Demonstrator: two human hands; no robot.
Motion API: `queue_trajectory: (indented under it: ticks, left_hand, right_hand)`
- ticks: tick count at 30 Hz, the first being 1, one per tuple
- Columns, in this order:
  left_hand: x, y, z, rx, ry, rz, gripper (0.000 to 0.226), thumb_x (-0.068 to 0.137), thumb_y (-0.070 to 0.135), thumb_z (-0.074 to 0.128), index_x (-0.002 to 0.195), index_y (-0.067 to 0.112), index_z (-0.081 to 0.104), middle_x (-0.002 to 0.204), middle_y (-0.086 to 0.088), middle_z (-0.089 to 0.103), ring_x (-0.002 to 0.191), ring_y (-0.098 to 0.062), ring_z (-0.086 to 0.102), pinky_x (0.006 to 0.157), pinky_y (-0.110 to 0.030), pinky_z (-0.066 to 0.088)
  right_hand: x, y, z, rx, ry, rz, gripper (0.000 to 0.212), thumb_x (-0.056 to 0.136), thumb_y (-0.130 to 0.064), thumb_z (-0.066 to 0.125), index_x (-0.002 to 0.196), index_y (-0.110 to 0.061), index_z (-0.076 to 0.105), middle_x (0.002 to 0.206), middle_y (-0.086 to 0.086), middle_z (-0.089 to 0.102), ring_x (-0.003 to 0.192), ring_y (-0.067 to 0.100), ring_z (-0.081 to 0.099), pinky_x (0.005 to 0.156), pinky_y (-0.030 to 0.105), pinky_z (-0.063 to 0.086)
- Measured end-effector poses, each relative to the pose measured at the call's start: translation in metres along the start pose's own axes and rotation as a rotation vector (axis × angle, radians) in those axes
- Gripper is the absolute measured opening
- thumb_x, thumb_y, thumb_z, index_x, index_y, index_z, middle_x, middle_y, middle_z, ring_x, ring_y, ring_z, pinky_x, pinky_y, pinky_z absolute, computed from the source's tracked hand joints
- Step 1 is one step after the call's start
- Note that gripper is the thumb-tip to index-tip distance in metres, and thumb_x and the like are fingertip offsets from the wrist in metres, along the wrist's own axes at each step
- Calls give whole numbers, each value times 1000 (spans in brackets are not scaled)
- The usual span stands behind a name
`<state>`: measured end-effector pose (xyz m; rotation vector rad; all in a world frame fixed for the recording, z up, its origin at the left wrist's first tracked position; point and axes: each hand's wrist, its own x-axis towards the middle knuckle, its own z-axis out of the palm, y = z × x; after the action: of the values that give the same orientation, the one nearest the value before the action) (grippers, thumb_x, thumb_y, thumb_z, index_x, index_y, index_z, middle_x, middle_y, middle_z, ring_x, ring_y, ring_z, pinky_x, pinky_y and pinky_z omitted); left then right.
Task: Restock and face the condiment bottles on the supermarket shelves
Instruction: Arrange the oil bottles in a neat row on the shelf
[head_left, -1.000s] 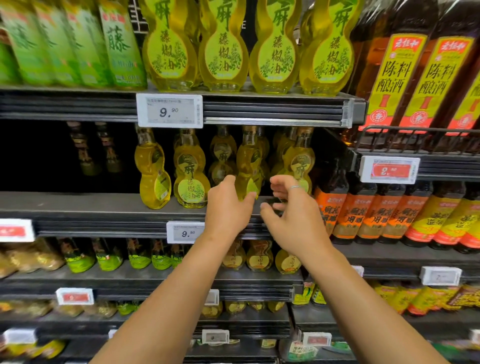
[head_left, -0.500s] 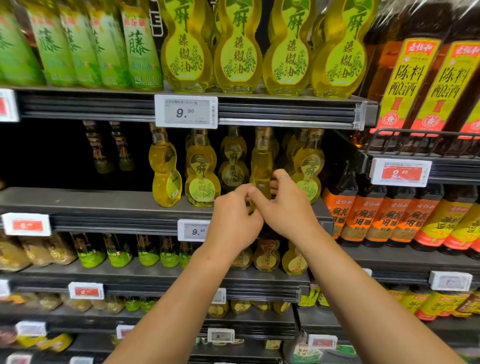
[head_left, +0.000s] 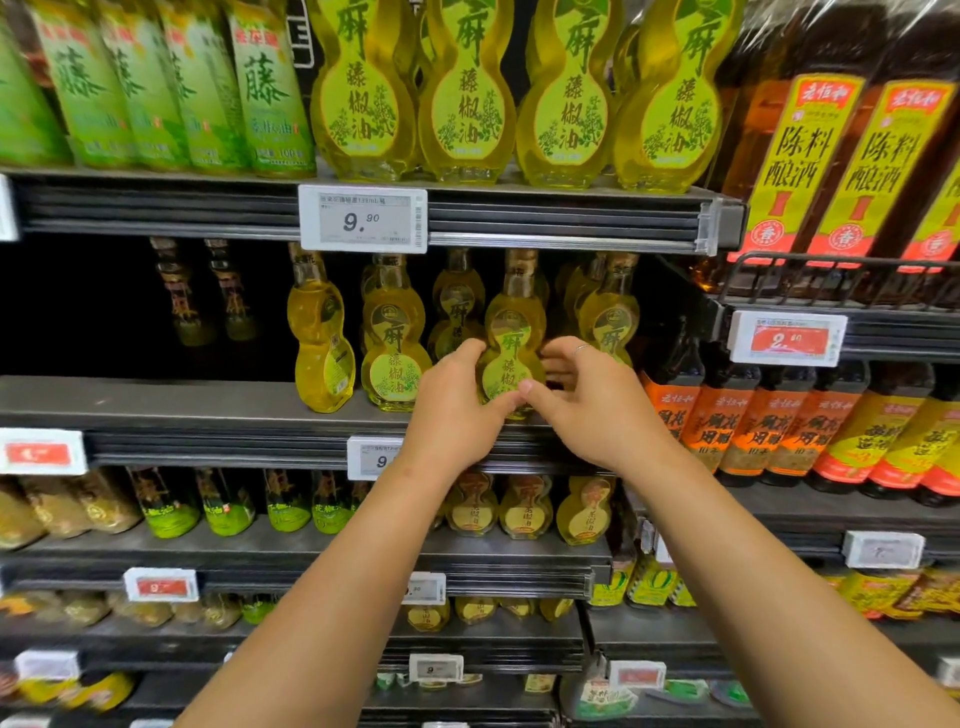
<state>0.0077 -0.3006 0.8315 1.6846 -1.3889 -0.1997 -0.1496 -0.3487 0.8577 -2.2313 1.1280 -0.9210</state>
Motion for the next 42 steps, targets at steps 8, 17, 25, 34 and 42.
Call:
queue_trajectory:
  ticks: [8,17,25,34,42]
  left_hand:
    - [10,-3,6,99,99,-16,64,82,38,83,134,10,60,119,-5,70,111,-23,65,92,-34,55]
    - [20,2,15,135,159,-17,63,81,38,85,133,10,64,115,-7,74,110,-24,67,84,-22,43]
    - [20,0,20,124,194,-12,62,78,39,87,128,8,67,112,-6,74,104,-22,67,81,-21,42]
    - [10,6,13,212,122,-3,58,85,42,81,126,8,60,108,-8,71,100,-24,69,80,-37,59]
    - [-40,-7,-45,108,417,108,10,90,25,71,97,26,65,84,14,63,81,-4,61,73,-27,55]
  right_hand:
    - [-13,42,-21,-66,337,196,73,83,-47,78,141,-16,46,131,7,57,118,23,56,97,46,52]
    - [1,48,-7,-152,269,197,86,86,-50,74,151,-9,38,133,13,62,123,34,58,94,40,51]
    - [5,52,2,-152,275,166,85,89,-47,72,154,-8,34,137,15,58,126,34,56,95,37,48]
    - [1,56,-1,-153,252,163,85,89,-46,73,156,-12,32,139,13,58,127,32,56,99,40,50]
    - [-48,29,8,-62,388,32,49,85,-36,76,129,-27,56,113,-8,59,99,8,58,86,29,52]
